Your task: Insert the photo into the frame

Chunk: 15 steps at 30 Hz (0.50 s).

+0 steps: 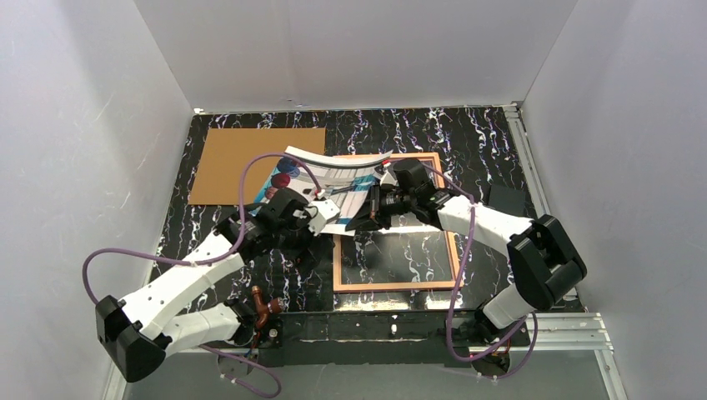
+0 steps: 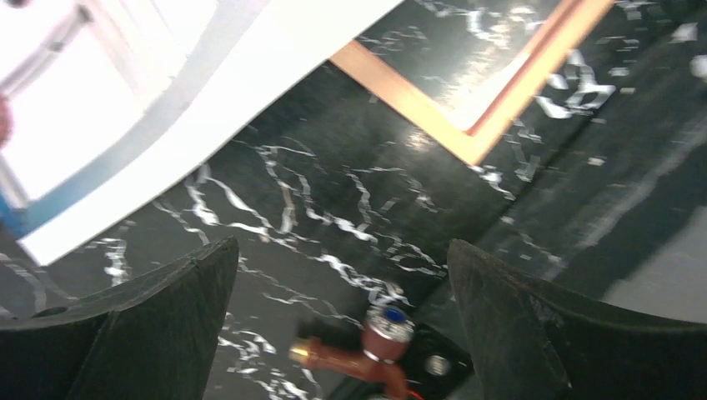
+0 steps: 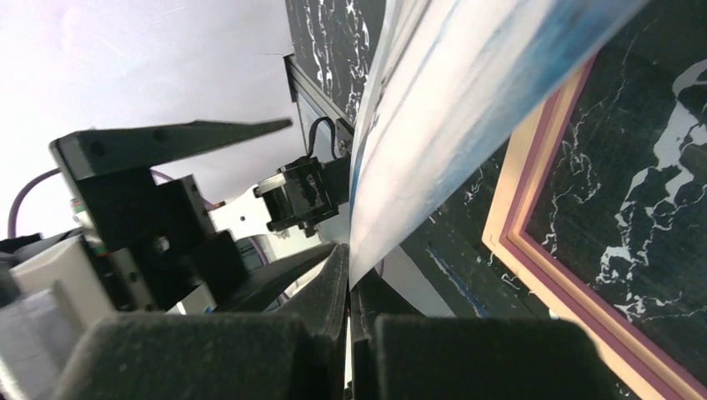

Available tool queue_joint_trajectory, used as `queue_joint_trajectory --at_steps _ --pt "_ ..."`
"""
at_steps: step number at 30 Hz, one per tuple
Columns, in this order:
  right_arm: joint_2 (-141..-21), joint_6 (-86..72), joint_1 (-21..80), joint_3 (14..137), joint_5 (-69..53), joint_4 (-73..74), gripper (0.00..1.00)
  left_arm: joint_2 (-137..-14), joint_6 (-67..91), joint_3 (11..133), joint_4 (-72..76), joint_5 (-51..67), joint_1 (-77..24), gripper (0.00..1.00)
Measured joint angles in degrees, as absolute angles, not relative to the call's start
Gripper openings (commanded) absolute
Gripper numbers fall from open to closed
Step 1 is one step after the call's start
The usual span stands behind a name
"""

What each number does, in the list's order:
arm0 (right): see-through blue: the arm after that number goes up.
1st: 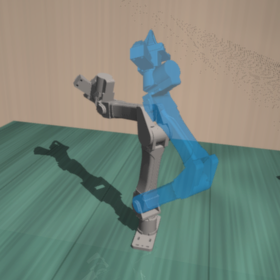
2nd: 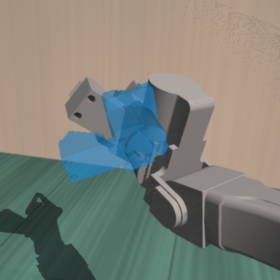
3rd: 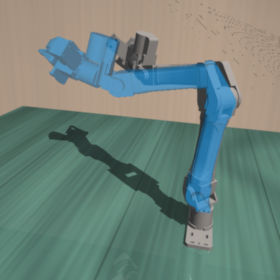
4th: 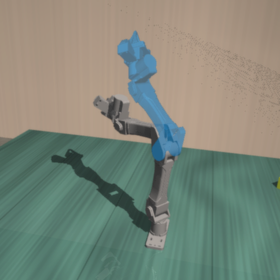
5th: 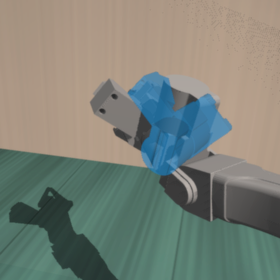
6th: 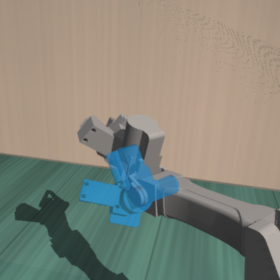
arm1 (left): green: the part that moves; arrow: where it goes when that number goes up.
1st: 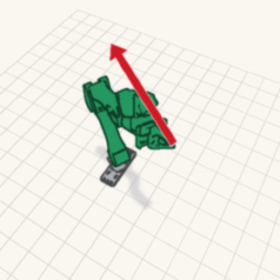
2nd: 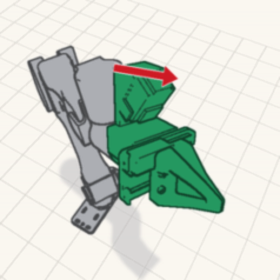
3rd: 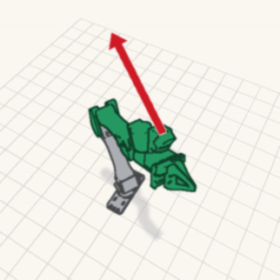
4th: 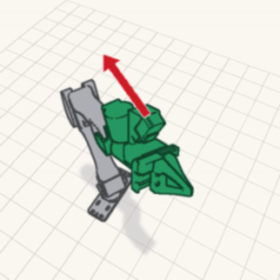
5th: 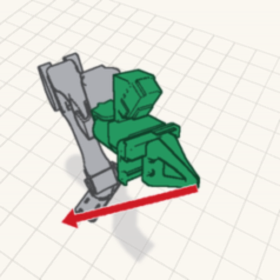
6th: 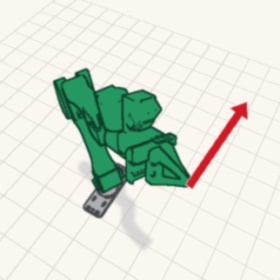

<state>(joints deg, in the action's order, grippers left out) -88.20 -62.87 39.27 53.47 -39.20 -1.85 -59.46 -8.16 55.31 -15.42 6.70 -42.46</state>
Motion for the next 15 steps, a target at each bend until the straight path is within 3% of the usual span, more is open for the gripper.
queue_joint_trajectory --at_steps 2,7,11,15 --pt "-87.11 -63.53 39.11 53.47 -39.24 -1.26 0.01 -59.59 -9.74 53.69 -12.97 1.83 -44.53 0.89" --pt "-85.1 -64.88 39.11 53.47 -39.38 -0.21 0.01 -61.87 -12.1 53.08 -7.66 -8.51 -47.77 0.87" --pt "-84.58 -66.11 39.11 53.45 -39.48 -0.08 0.01 -63.18 -13.13 52.49 -3.42 -11.64 -48.73 0.85" --pt "-84.53 -67.51 39.11 53.01 -39.66 -0.8 0.01 -63.22 -12.97 49.65 1.78 -12.25 -49.06 0.77"
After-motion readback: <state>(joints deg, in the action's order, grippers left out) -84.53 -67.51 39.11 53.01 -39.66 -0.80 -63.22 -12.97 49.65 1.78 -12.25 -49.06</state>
